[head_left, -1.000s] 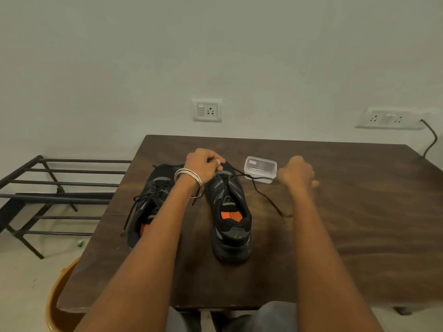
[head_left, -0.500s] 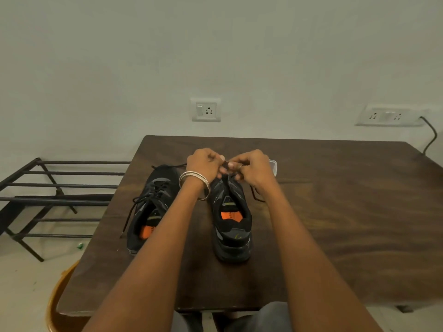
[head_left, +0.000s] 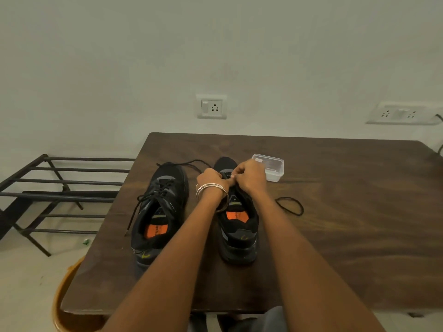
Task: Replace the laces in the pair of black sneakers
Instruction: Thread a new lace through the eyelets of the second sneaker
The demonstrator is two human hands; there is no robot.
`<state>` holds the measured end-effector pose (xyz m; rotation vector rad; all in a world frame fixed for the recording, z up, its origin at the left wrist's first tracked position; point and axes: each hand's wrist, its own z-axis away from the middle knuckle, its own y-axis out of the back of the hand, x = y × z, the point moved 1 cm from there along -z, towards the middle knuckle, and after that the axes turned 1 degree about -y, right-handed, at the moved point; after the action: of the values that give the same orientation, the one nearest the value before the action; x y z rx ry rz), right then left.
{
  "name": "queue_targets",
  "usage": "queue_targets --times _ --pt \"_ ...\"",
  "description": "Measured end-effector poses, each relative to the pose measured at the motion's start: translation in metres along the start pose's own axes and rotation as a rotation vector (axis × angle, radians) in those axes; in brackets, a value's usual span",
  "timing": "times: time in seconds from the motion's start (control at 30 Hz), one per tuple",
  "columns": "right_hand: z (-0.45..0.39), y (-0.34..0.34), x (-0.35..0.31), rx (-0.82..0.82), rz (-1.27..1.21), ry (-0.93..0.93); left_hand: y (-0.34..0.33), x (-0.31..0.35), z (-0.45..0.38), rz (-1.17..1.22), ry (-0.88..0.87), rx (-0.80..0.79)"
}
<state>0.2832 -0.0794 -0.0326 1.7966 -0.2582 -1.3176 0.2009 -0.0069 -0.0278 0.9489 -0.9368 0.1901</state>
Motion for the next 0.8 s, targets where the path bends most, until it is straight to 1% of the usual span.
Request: queue_targets --times 0.2,0.3,0.57,0.73,0.8 --pt "-0.004 -0.008 -0.001 -0.065 0.068 -0.016 0.008 -0.01 -0.005 0.098 -0.008 -0.038" --pt "0.001 -0.01 0.0 -0.08 0.041 -0.035 0.011 -0.014 -0.001 0.108 -0.03 -0.055" --pt "0.002 -0.014 0.008 -0.084 -0.218 -0.354 0.016 -0.014 -0.001 0.066 -0.074 -0.139" --pt "-0.002 -0.027 0.013 -0.11 -0.311 -0.455 0.016 -0.02 -0.006 0.101 -0.051 -0.106" --pt "-0.008 -0.033 0.02 -0.132 -0.331 -0.479 0.017 -0.022 -0.006 0.109 -0.07 -0.097"
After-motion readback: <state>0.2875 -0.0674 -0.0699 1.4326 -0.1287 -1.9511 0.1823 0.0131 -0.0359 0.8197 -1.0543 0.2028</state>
